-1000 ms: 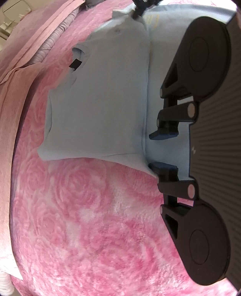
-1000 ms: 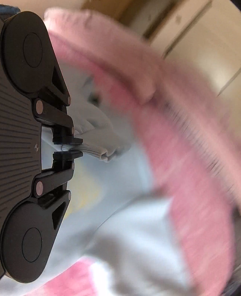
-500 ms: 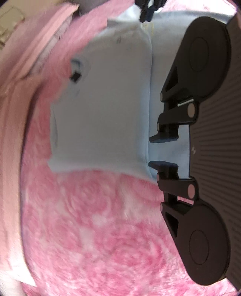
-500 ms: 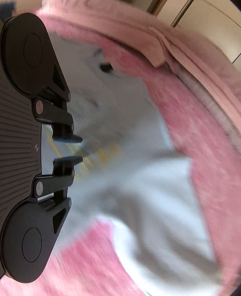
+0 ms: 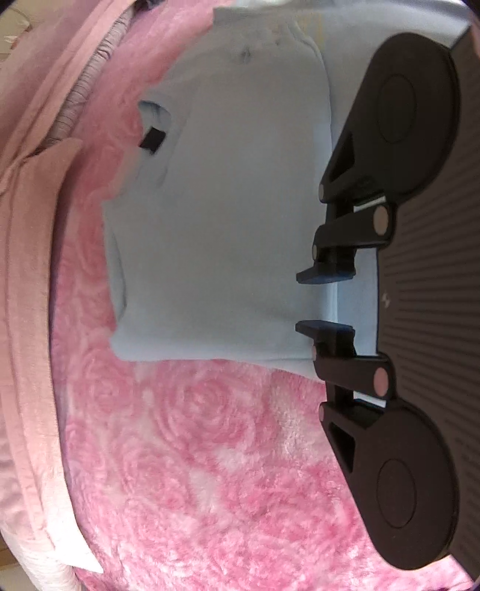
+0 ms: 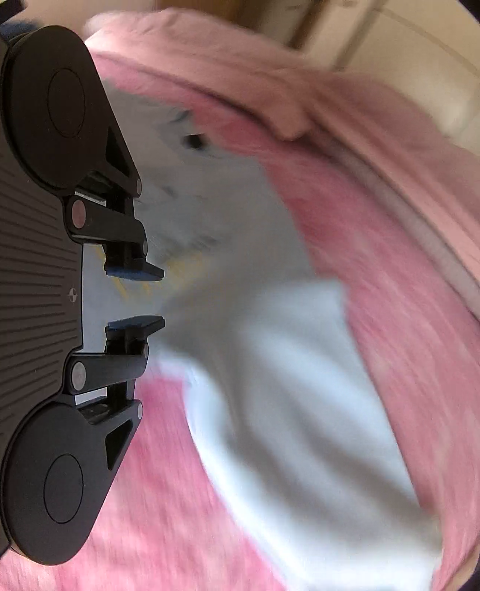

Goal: Fold clothes

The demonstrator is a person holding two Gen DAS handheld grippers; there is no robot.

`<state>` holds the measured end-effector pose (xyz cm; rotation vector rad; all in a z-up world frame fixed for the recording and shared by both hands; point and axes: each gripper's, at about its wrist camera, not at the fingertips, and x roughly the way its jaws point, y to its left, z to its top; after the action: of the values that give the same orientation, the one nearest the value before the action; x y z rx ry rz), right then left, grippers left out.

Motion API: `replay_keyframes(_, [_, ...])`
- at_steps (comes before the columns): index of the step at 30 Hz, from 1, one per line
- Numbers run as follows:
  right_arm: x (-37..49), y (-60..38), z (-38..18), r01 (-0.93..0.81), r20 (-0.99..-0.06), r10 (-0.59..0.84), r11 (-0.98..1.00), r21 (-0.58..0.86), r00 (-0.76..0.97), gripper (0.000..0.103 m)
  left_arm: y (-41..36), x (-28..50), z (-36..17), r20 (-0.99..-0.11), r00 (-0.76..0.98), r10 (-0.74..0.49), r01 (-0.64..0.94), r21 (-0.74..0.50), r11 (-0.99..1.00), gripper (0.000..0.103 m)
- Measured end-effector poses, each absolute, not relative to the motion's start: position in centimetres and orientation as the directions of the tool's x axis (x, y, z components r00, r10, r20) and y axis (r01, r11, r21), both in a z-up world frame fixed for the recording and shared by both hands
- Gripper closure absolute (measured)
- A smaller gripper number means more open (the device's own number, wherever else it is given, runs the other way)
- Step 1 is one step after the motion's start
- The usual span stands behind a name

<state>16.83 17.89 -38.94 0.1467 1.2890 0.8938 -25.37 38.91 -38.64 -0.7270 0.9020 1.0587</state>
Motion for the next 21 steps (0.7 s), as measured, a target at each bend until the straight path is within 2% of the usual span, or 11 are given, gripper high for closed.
replay_keyframes(2, [20.1,14.0,-38.9,-0.389,-0.753,0.653,0.715,0.581,0.076,0.041,38.4,-25.1,-38.0,-0.885,0.239,0.4,-0.941,-0.11,0.319,0.086])
replay_keyframes(5, [25.3,8.1,-39.3,-0.213,-0.749,0.628,0.778,0.592,0.213,0.041,37.7,-24.0,-37.4,-0.88,0.277,0.385,-0.937,-0.158,0.313,0.086])
replay_keyframes(10, [31.5,1.2,-40.8,0.011,-0.692,0.618,0.743,0.67,0.373,0.041,37.2,-22.0,-36.8,-0.869,0.342,0.357,-0.923,-0.238,0.303,0.086])
replay_keyframes(14, [33.9,-0.6,-42.4,0.073,-0.645,0.653,0.678,0.731,0.396,0.041,37.3,-21.1,-36.7,-0.864,0.36,0.351,-0.918,-0.262,0.298,0.086])
replay_keyframes(17, [35.0,-0.5,-42.7,0.055,-0.628,0.668,0.666,0.744,0.4,0.042,37.4,-21.1,-36.9,-0.864,0.364,0.348,-0.918,-0.269,0.292,0.086])
replay_keyframes(19, [35.8,0.1,-42.6,0.025,-0.642,0.66,0.69,0.724,0.391,0.066,37.3,-21.3,-37.1,-0.865,0.364,0.345,-0.919,-0.273,0.283,0.086])
replay_keyframes(20, [36.0,0.6,-42.8,0.026,-0.665,0.646,0.71,0.704,0.375,0.091,37.3,-21.5,-37.2,-0.866,0.362,0.344,-0.921,-0.276,0.276,0.086])
replay_keyframes(21, [36.1,1.1,-43.0,0.024,-0.687,0.628,0.731,0.682,0.365,0.099,37.2,-21.8,-37.1,-0.866,0.362,0.345,-0.922,-0.278,0.27,0.086])
